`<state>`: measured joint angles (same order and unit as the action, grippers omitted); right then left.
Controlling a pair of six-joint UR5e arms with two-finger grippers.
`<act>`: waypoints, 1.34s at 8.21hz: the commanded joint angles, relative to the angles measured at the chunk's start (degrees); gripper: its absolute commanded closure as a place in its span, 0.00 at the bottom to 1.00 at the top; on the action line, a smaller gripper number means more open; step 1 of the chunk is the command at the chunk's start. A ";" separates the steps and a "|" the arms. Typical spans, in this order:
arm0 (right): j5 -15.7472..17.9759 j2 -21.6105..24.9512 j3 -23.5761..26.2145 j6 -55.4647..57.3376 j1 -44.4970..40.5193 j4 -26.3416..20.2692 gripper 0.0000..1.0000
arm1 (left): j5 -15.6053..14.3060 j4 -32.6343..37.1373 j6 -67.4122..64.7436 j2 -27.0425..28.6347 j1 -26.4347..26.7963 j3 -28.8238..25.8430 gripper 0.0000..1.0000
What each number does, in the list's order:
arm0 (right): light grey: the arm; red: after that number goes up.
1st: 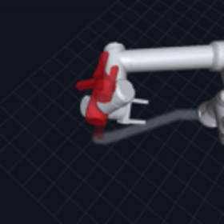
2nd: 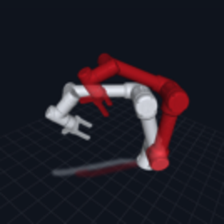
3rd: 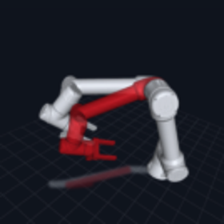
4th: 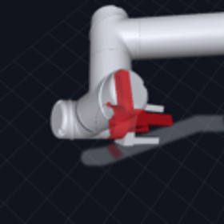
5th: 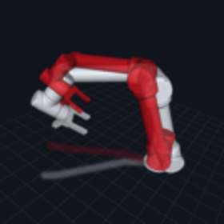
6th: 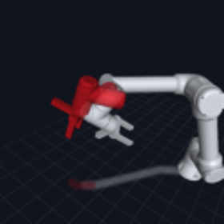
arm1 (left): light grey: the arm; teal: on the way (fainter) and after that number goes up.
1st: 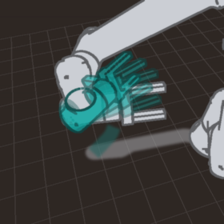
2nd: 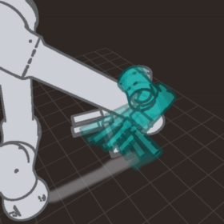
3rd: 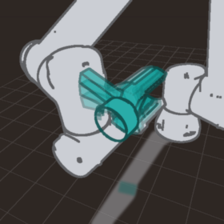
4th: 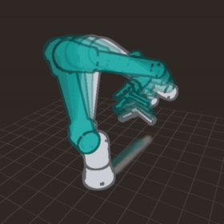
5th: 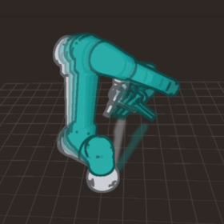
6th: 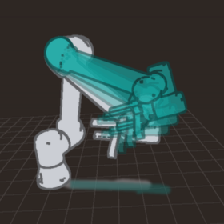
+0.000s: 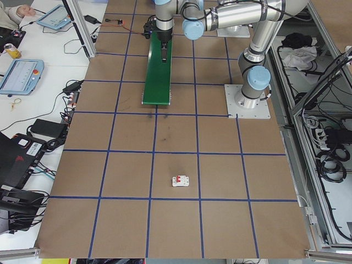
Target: Move button from left to right
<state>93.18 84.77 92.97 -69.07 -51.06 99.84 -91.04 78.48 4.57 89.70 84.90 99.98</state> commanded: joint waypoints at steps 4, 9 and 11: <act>-0.01 5.57 -0.85 35.96 -28.45 -5.70 0.00 | -0.01 -0.08 -0.18 0.04 0.00 0.13 0.00; 0.60 5.85 -1.03 56.74 -42.27 -5.01 0.00 | 0.07 -0.08 -0.01 0.04 0.00 0.04 0.00; -0.28 5.59 -0.94 57.38 -42.46 -4.92 0.00 | -0.01 -0.08 -0.09 0.04 0.00 -0.05 0.00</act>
<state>93.30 90.66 91.93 -13.38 -92.75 94.75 -91.00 78.40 4.47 89.74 84.90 100.00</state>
